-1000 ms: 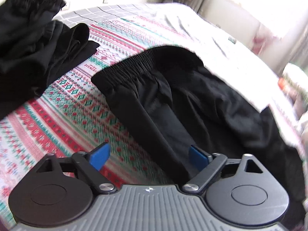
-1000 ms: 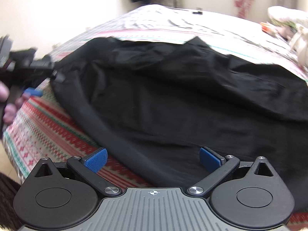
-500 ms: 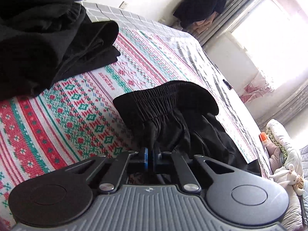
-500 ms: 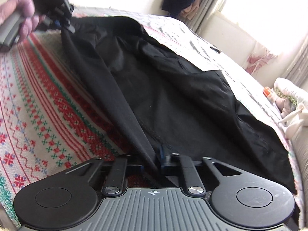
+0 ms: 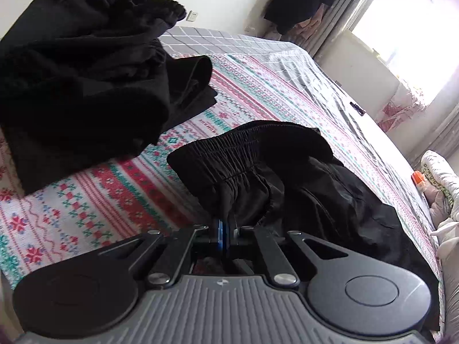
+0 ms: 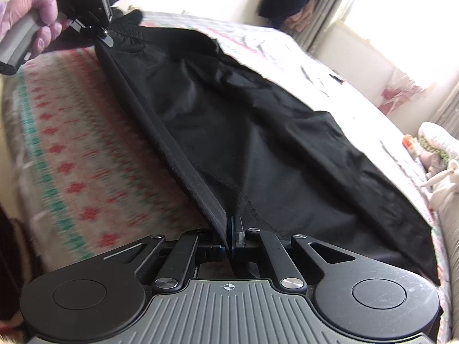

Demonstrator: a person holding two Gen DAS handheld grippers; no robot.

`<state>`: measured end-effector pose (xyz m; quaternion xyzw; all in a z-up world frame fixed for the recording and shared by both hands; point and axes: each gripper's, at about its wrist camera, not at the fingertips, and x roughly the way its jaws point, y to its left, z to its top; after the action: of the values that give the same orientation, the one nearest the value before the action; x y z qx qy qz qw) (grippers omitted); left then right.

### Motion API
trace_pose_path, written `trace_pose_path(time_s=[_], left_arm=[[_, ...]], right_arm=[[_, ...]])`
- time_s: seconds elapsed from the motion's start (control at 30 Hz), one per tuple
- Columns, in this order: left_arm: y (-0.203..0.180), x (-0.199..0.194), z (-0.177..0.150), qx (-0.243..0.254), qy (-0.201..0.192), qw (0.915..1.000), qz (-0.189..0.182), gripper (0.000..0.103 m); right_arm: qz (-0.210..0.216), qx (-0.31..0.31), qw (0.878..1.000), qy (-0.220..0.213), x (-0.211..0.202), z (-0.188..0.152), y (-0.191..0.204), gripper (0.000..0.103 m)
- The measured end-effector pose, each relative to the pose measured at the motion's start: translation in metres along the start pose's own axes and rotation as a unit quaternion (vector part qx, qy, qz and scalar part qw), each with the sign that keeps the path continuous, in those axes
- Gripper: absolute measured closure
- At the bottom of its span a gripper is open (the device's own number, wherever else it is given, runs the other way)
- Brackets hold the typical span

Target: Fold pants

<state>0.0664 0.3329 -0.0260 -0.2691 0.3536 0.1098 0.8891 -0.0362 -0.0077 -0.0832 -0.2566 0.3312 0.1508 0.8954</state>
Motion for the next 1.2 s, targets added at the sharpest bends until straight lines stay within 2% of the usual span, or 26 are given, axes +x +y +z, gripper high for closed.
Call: trace_pose_path(time_s=[0.2, 0.27, 0.37, 0.43, 0.47, 0.5, 0.53, 0.57, 0.7, 0.77, 0.9, 1.0, 1.07, 1.2], left_arm=[[0.021, -0.011, -0.012, -0.003, 0.040, 0.9981, 0.047, 0.073], [0.024, -0.014, -0.013, -0.009, 0.043, 0.9975, 0.055, 0.073], [0.016, -0.019, -0.014, 0.008, 0.037, 0.9967, 0.071, 0.071], [0.010, -0.019, -0.014, 0.020, 0.041, 0.9960, 0.077, 0.065], [0.007, -0.020, -0.014, 0.026, 0.047, 0.9955, 0.079, 0.054], [0.005, -0.019, -0.014, 0.029, 0.054, 0.9953, 0.076, 0.046], [0.002, -0.021, -0.014, 0.035, 0.061, 0.9952, 0.067, 0.031], [-0.002, -0.022, -0.015, 0.045, 0.065, 0.9951, 0.060, 0.023], [-0.028, -0.037, -0.028, 0.114, 0.057, 0.9906, 0.049, 0.012], [-0.040, -0.044, -0.037, 0.134, 0.058, 0.9888, 0.034, 0.008], [-0.065, -0.051, -0.053, 0.161, 0.072, 0.9842, -0.008, 0.005], [-0.086, -0.058, -0.068, 0.199, 0.076, 0.9766, -0.032, 0.002], [-0.098, -0.063, -0.079, 0.225, 0.077, 0.9702, -0.044, 0.002], [-0.121, -0.069, -0.100, 0.283, 0.063, 0.9557, -0.052, 0.002]], right_arm=[[0.016, -0.022, 1.000, 0.014, 0.001, -0.014, 0.015, 0.101], [0.018, -0.022, 0.999, 0.014, -0.003, -0.016, 0.014, 0.100], [0.039, -0.001, 0.999, 0.009, -0.012, -0.018, 0.009, 0.098], [0.057, 0.021, 0.998, 0.010, -0.019, -0.024, -0.002, 0.092], [0.072, 0.034, 0.997, 0.016, -0.019, -0.025, -0.008, 0.083], [0.088, 0.052, 0.994, 0.023, -0.020, -0.027, -0.017, 0.070], [0.098, 0.069, 0.992, 0.026, -0.023, -0.029, -0.024, 0.064], [0.103, 0.087, 0.991, 0.025, -0.028, -0.031, -0.032, 0.053], [0.109, 0.140, 0.984, 0.018, -0.045, -0.040, -0.064, 0.036], [0.104, 0.171, 0.980, 0.020, -0.049, -0.048, -0.081, 0.030], [0.086, 0.223, 0.971, 0.033, -0.047, -0.064, -0.112, 0.025], [0.118, 0.247, 0.961, 0.046, -0.050, -0.072, -0.129, 0.025], [0.125, 0.251, 0.959, 0.033, -0.061, -0.075, -0.136, 0.023], [0.078, 0.253, 0.964, 0.018, -0.075, -0.085, -0.154, 0.018]])
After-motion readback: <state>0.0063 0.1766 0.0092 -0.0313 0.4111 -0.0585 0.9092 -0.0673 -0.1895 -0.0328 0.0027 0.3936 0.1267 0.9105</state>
